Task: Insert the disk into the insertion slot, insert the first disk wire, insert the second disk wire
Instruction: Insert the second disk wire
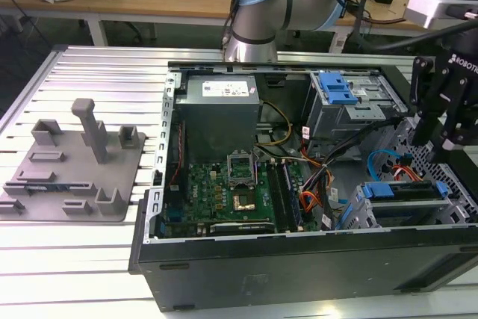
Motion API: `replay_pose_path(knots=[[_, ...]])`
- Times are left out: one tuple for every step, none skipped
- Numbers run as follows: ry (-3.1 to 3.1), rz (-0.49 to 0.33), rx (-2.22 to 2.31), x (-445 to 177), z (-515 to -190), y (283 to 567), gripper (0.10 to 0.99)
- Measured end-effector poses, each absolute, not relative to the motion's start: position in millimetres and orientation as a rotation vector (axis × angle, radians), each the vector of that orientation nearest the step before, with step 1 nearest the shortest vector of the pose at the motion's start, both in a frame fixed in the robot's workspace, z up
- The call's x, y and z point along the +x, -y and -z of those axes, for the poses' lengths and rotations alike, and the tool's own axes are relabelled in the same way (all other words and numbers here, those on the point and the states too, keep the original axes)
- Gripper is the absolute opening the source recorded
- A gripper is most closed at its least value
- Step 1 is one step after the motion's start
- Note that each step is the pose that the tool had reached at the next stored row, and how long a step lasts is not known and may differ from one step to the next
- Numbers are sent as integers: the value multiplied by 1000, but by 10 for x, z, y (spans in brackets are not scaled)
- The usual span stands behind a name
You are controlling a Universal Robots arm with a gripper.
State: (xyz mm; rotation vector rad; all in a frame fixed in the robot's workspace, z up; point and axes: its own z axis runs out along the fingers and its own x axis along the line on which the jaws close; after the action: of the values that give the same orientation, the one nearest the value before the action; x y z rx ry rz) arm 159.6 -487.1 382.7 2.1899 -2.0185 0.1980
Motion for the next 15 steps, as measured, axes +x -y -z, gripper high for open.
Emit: replay_pose_path(knots=[[2000,-213,2192,1588,-3822,4863,424],[1995,-222,2188,1555,-3814,4842,424],[1993,-226,2185,1520,-3805,4829,424],[1991,-230,2184,1490,-3798,4820,424],[1993,-238,2184,1445,-3786,4806,424],[1994,-248,2186,1431,-3775,4799,424],[1995,-260,2189,1421,-3766,4795,424],[1995,-266,2191,1415,-3761,4791,424],[1995,-271,2192,1406,-3753,4785,424],[1995,-275,2192,1391,-3746,4777,424],[1994,-279,2191,1370,-3737,4766,424],[1992,-284,2190,1350,-3724,4754,424],[1986,-293,2188,1347,-3715,4741,424],[1982,-297,2188,1348,-3712,4734,424],[1978,-301,2188,1348,-3711,4726,424]])
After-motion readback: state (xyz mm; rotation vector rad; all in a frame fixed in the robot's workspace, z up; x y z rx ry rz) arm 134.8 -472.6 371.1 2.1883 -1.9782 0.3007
